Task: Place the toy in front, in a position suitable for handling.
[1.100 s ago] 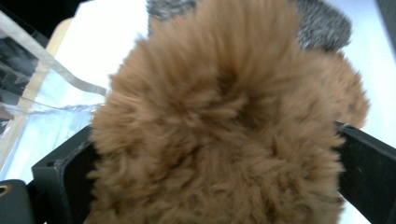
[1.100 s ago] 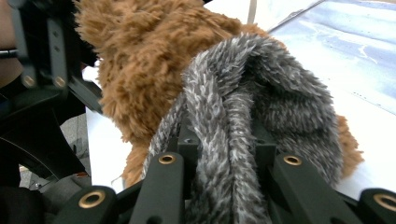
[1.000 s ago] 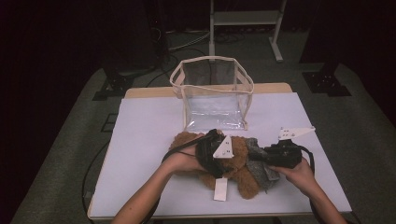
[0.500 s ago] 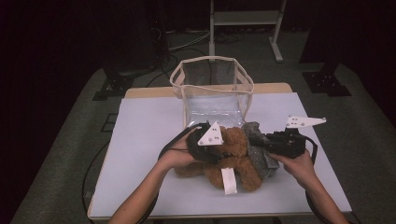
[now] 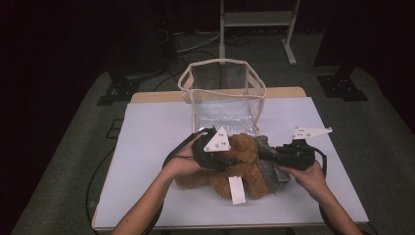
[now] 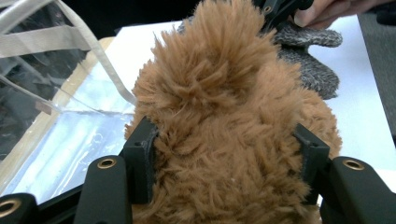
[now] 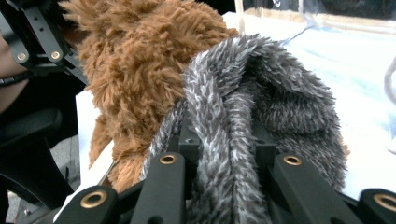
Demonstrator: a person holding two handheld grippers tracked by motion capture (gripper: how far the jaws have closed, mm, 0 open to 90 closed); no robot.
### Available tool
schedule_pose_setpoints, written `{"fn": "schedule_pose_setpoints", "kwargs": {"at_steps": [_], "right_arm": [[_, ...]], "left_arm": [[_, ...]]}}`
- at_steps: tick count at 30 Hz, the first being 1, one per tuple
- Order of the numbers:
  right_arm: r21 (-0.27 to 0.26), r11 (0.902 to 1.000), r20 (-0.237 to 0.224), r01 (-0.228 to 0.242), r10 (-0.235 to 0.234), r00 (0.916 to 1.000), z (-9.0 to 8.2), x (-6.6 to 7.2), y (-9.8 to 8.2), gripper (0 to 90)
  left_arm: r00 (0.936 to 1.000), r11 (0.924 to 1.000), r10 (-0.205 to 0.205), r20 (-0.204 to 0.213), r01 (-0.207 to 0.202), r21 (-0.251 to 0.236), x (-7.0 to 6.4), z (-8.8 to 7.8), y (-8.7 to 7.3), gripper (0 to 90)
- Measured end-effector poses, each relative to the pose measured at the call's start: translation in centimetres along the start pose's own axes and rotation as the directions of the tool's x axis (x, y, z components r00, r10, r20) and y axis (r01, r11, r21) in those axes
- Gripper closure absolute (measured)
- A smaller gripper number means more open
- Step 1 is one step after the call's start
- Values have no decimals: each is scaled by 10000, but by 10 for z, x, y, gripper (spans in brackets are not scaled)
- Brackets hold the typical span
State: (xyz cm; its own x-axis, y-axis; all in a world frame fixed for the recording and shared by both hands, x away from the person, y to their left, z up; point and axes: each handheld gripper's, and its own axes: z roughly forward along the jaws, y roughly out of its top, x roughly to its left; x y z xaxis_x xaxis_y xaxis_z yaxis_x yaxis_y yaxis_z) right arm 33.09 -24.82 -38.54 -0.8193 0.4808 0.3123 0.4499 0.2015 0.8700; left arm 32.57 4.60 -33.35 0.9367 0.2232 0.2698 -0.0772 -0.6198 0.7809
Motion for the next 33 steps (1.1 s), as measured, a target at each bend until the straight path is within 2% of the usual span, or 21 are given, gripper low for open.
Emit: {"fn": "schedule_pose_setpoints", "kwargs": {"at_steps": [3,7,9,11,14,16,18,20,22,25,27,29,30,33], "right_arm": [[152,9998,-93,-147,149,9998,-1,-1,-2,725],[1174,9930,61,-83,77,10000,0,0,-16,724],[1625,9866,266,-156,114,9996,-5,-3,-26,722],[1849,9824,623,-253,140,9980,-14,-5,-33,722],[1900,9814,1089,-280,73,9940,-34,-7,-37,721],[1969,9801,1507,-255,-46,9886,-50,-8,-38,720],[2177,9757,2065,-261,-199,9782,-64,-11,-42,716],[2252,9729,2325,-526,-13,9726,-77,-16,-48,705],[2532,9653,2728,-639,-79,9620,-85,-21,-57,689],[2591,9626,2982,-790,-19,9545,-93,-25,-66,624],[2555,9638,3162,-766,-85,9487,-98,-28,-68,523],[2541,9645,3230,-718,-146,9463,-102,-29,-67,480],[2538,9646,3255,-719,-152,9454,-104,-28,-66,458],[2451,9678,3161,-581,-231,9484,-106,-24,-60,419]], "left_arm": [[10000,10000,-38,83,38,73,0,2,0,403],[9992,9991,-117,371,102,414,-4,12,-8,401],[9991,9995,-212,379,202,259,-5,11,-9,399],[9991,9995,-185,382,175,271,-5,11,-9,392],[9990,9994,-115,437,101,335,-5,11,-8,382],[9988,9993,-142,467,125,364,-5,11,-8,371],[9988,9992,-128,478,110,381,-5,11,-8,360],[9984,9991,-150,553,127,414,-5,10,-9,337],[9983,9989,-175,560,150,439,-4,9,-9,313],[9978,9988,-200,633,171,460,-4,6,-10,275],[9973,9989,-196,702,165,441,-4,3,-10,229],[9975,9990,-79,709,47,447,-4,-1,-10,201],[9975,9993,-140,692,115,354,-4,-4,-11,194],[9976,9993,-239,647,221,297,-2,-12,-13,168]]}}
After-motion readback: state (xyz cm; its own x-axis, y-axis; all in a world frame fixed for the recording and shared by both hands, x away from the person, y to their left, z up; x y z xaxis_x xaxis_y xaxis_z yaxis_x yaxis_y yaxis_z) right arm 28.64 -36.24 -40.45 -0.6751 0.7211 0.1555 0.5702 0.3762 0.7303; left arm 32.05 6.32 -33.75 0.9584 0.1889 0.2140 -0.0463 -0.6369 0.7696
